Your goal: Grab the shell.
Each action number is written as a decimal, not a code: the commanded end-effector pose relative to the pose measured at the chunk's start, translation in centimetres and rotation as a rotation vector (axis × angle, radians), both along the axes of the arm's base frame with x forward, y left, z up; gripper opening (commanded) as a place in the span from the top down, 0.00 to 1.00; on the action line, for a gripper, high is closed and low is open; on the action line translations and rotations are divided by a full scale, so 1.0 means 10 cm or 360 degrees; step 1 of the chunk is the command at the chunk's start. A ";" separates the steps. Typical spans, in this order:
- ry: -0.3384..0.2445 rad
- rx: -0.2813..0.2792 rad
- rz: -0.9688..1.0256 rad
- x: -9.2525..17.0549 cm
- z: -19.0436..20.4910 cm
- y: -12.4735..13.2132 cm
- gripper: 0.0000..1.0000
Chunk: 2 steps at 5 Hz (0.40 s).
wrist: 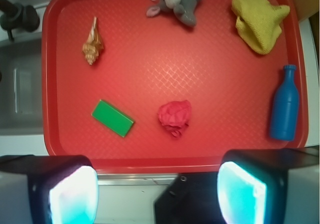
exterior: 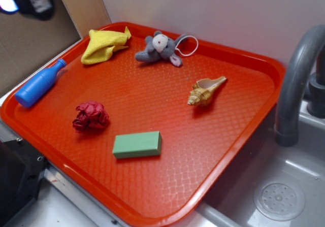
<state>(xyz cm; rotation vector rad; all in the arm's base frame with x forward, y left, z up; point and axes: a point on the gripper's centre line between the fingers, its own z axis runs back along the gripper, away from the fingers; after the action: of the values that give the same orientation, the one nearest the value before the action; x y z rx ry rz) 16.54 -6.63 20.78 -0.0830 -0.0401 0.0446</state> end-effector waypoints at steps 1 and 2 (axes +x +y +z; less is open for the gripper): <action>-0.0199 0.0068 0.0127 0.64 -0.38 -0.53 0.00; -0.0212 0.0094 0.0243 0.92 -0.67 -0.70 0.00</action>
<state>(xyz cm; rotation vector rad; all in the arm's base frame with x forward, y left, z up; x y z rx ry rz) 25.04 -13.34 12.28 0.0089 -0.1308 0.2003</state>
